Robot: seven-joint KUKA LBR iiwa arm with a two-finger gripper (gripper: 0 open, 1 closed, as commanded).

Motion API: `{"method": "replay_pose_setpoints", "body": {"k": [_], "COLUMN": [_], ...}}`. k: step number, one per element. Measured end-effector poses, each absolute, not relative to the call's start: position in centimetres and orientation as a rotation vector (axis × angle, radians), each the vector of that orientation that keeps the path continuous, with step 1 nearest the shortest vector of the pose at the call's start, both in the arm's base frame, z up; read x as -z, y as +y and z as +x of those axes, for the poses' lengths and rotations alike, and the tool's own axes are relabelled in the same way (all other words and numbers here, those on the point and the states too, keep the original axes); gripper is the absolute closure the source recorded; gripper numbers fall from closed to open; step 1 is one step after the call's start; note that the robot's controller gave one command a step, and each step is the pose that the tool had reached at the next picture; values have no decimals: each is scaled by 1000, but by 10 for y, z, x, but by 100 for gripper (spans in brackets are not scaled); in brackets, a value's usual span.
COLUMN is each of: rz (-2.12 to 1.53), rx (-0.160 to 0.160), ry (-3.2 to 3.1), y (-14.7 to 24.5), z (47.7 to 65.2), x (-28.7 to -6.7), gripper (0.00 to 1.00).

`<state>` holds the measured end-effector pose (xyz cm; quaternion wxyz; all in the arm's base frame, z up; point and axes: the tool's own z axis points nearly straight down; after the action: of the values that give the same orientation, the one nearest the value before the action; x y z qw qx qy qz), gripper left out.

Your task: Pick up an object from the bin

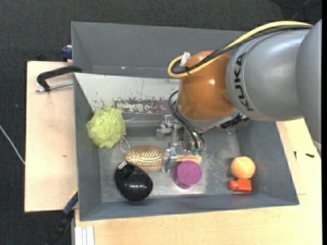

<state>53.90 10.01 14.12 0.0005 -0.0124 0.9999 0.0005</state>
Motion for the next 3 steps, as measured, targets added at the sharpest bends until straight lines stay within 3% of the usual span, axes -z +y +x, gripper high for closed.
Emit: {"method": "replay_pose_setpoints", "body": {"k": [1, 2, 3], "rz": [7, -42, -42], "rx": [-3, -1, -1], "ry": [3140, 3135, 3135], "y": [81, 88, 88], "z": [534, 548, 548], "x": [-71, -73, -73], "gripper": [0, 100, 100]}}
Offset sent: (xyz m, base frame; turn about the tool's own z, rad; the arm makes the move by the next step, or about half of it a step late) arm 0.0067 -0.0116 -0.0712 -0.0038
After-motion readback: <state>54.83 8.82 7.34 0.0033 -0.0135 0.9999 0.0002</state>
